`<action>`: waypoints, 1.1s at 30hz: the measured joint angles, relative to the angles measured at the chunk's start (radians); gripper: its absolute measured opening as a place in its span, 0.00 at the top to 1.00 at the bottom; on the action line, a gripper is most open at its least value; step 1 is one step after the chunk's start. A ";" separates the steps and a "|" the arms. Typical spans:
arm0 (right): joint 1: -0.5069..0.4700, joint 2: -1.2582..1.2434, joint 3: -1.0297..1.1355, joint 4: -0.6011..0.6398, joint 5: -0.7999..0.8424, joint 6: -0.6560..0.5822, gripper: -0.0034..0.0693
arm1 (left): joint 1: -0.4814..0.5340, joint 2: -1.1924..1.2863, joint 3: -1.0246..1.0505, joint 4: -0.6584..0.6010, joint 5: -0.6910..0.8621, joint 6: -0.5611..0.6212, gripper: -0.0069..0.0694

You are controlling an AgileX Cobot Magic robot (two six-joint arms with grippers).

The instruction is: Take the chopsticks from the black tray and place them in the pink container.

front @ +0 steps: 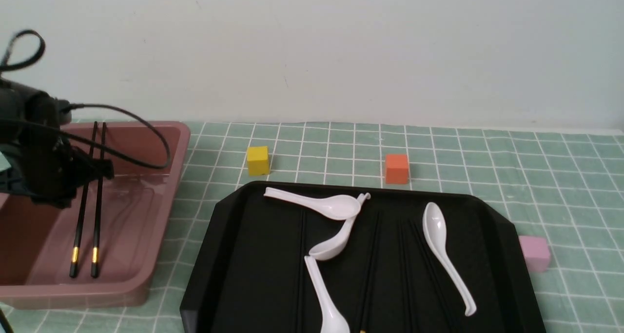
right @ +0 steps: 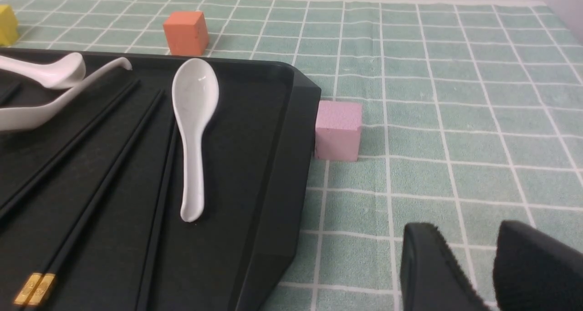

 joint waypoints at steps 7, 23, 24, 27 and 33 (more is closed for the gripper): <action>0.000 0.000 0.000 0.000 0.000 0.000 0.62 | 0.000 0.046 0.000 -0.162 0.000 0.150 0.93; 0.000 0.000 0.000 0.000 0.000 0.000 0.62 | 0.000 0.004 0.000 -0.578 0.213 0.823 0.93; 0.000 0.000 0.000 0.000 0.000 0.000 0.62 | 0.000 -0.006 0.000 -0.573 0.220 0.823 0.93; 0.000 0.000 0.000 0.000 0.000 0.000 0.62 | 0.000 -0.066 0.000 -0.538 0.244 0.800 0.93; 0.000 0.000 0.000 0.000 0.000 0.000 0.62 | 0.000 -0.252 0.000 -0.499 0.308 0.688 0.93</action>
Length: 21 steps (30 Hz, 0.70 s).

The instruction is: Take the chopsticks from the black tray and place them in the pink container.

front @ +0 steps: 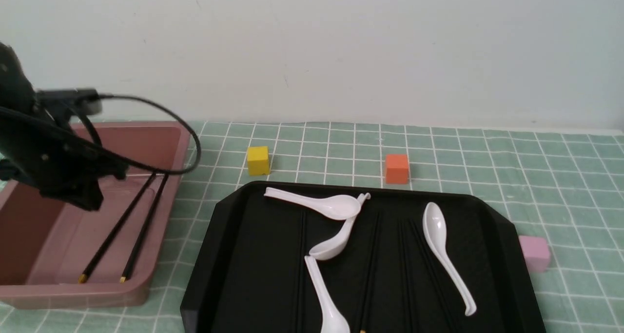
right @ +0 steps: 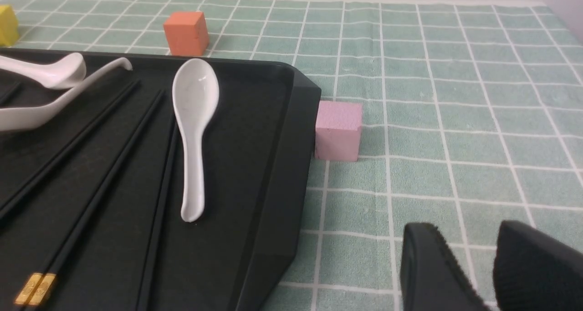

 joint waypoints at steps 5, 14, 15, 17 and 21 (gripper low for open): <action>0.000 0.000 0.000 0.000 0.000 0.000 0.62 | 0.000 -0.161 0.000 -0.055 0.126 -0.013 0.93; 0.000 0.000 0.000 0.000 0.000 0.000 0.62 | 0.000 -0.543 0.215 -0.141 0.197 0.010 0.93; 0.000 0.000 0.000 0.000 0.000 0.000 0.62 | 0.000 -0.601 0.261 -0.147 0.192 0.011 0.93; 0.000 0.000 0.000 0.000 0.000 0.000 0.62 | 0.000 -0.723 0.359 -0.169 0.167 0.013 0.93; 0.000 0.000 0.000 0.000 0.000 0.000 0.62 | 0.000 -0.910 0.527 -0.235 0.076 0.013 0.93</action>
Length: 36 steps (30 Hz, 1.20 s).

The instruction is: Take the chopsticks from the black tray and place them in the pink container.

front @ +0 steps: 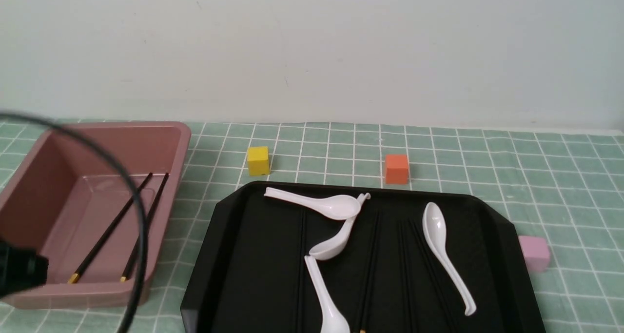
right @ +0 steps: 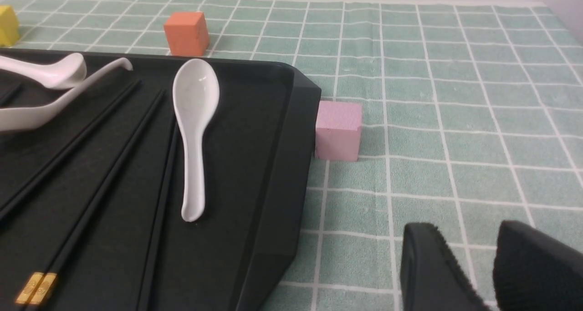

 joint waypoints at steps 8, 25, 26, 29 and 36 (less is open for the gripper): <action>0.000 0.000 0.000 0.000 0.000 0.000 0.62 | 0.000 -0.425 0.337 -0.235 -0.356 0.000 0.93; 0.000 0.000 0.000 0.000 0.000 0.000 0.62 | 0.000 -0.556 0.542 -0.108 -0.533 0.003 0.92; 0.000 0.000 0.000 0.000 0.000 0.000 0.62 | 0.000 -0.567 0.562 -0.106 -0.551 0.003 0.92; 0.000 0.000 0.000 0.000 0.000 0.000 0.62 | -0.010 -0.635 0.641 -0.065 -0.603 -0.014 0.92; 0.000 0.000 0.000 0.000 0.000 0.000 0.62 | -0.146 -0.788 0.783 0.138 -0.664 -0.168 0.92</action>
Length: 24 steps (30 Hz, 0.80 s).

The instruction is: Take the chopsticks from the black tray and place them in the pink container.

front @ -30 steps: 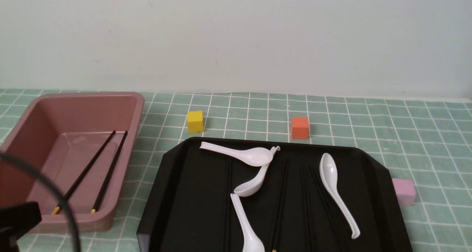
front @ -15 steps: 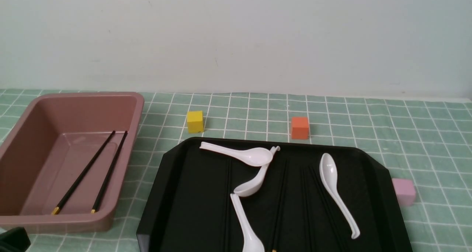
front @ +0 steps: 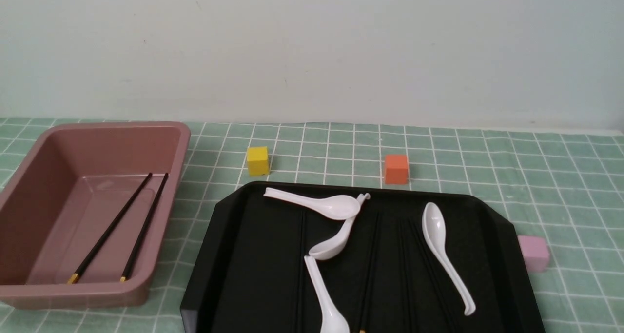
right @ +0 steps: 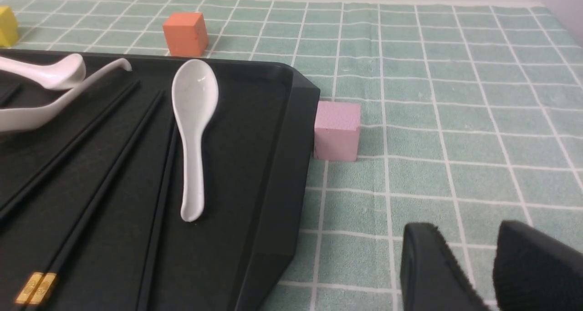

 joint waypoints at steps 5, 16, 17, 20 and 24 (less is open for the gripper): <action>0.000 0.000 0.000 0.000 0.000 0.000 0.62 | -0.037 -0.006 0.022 0.071 0.009 -0.086 0.92; 0.000 0.000 0.000 0.000 0.000 0.000 0.62 | -0.038 -0.006 0.025 0.098 0.042 -0.117 0.91; 0.000 0.000 0.000 0.000 0.000 0.000 0.62 | -0.038 -0.006 0.025 0.098 0.043 -0.117 0.90; 0.000 0.000 0.000 0.000 0.000 0.000 0.62 | -0.038 -0.006 0.025 0.098 0.045 -0.117 0.90; 0.000 0.000 0.000 0.000 0.000 0.000 0.62 | -0.038 -0.006 0.025 0.098 0.045 -0.117 0.90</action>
